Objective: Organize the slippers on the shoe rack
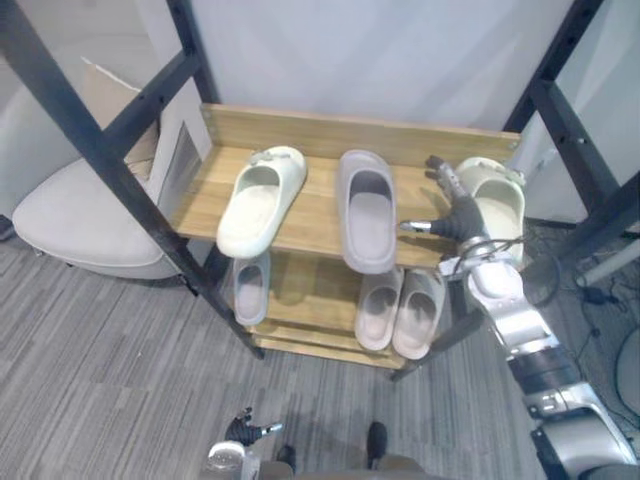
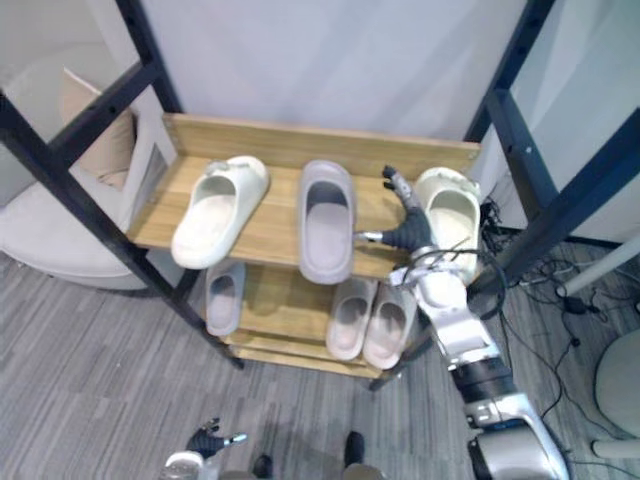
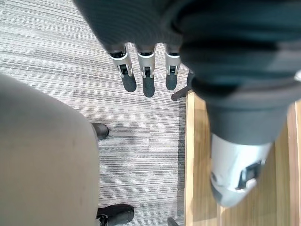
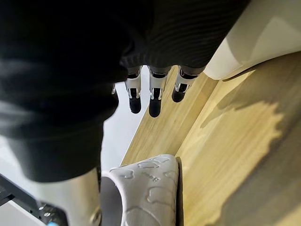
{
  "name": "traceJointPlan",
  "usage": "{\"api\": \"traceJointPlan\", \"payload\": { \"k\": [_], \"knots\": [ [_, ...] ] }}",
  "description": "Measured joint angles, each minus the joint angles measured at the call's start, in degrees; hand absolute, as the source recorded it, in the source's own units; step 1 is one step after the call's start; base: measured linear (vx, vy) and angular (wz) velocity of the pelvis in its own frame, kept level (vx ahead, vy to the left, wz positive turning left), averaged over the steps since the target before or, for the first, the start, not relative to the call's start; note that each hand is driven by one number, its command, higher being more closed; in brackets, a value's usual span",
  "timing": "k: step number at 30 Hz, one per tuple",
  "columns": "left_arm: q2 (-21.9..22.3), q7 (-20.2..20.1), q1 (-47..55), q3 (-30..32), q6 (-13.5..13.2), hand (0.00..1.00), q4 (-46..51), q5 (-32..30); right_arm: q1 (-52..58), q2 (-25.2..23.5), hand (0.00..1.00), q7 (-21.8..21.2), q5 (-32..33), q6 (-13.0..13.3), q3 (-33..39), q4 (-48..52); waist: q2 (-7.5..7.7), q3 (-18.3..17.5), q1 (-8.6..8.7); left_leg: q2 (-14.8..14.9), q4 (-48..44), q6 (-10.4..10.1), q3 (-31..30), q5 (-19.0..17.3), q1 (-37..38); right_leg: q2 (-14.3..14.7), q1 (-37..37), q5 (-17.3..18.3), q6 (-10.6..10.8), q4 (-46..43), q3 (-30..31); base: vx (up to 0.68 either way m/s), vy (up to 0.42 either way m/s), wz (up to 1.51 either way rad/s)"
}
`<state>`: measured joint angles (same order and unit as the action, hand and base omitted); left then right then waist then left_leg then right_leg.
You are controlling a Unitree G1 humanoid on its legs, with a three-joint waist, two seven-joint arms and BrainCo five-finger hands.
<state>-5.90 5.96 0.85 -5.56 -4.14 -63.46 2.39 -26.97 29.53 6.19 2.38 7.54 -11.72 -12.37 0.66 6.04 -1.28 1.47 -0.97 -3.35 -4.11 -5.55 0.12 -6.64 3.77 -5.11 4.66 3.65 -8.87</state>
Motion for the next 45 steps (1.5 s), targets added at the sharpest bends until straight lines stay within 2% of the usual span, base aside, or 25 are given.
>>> {"api": "traceJointPlan", "payload": {
  "k": [11, 16, 26, 33, 45],
  "knots": [
    [-0.4, 0.0, -0.1, 0.1, 0.0, 0.0, 0.8, 0.1, -5.9, 0.5, 0.0, -1.0, -0.2, -1.3, -4.5, -5.5, 0.7, 1.3, -0.01, 1.0, 0.9, -0.3, -0.6, 0.7, -0.3, 1.0, 0.1, -0.1, -0.1, 0.6, 0.0, -0.04, -0.018, 0.02],
    [-0.4, 0.1, -0.1, 0.1, 0.0, 0.0, 0.9, 0.7, -5.3, 0.3, 0.0, -0.8, -0.7, -1.6, -4.2, -3.3, 0.49, 1.6, 0.36, 1.2, 0.8, -0.5, -1.4, 0.9, -1.0, 1.2, 0.3, -0.1, -0.1, 0.7, -0.4, -0.01, -0.016, 0.07],
    [-0.4, 0.1, -0.2, 0.2, 0.8, 0.0, 1.0, 0.6, 1.5, -2.5, 0.0, -0.5, -6.9, -2.0, 1.3, 4.9, 0.48, 1.6, 0.63, 1.2, 0.9, -0.8, -1.7, 1.4, 0.0, 1.2, -0.5, -0.4, -0.4, 0.6, -0.8, 0.04, 0.005, 0.03],
    [-0.2, 0.1, -0.2, 0.2, 1.1, 0.0, 1.2, 0.1, 4.9, -7.1, 0.0, -0.6, -7.0, -2.5, 2.6, 9.3, 0.38, 1.5, 0.26, 1.3, 1.8, -0.8, -2.0, 1.3, 1.2, 1.1, -1.9, 0.2, -0.4, 0.7, -1.7, 0.01, 0.003, 0.06],
    [-0.1, 0.1, -0.2, 0.2, 1.9, 0.0, 1.9, 0.0, 5.1, -7.1, 0.0, -0.5, -6.9, -2.4, 2.7, 11.7, 0.37, 1.4, -0.69, 1.3, 1.9, -0.7, -1.6, 1.2, 2.2, 1.2, -3.1, 0.2, -0.3, 1.1, -1.5, 0.0, 0.0, 0.0]
  ]
}}
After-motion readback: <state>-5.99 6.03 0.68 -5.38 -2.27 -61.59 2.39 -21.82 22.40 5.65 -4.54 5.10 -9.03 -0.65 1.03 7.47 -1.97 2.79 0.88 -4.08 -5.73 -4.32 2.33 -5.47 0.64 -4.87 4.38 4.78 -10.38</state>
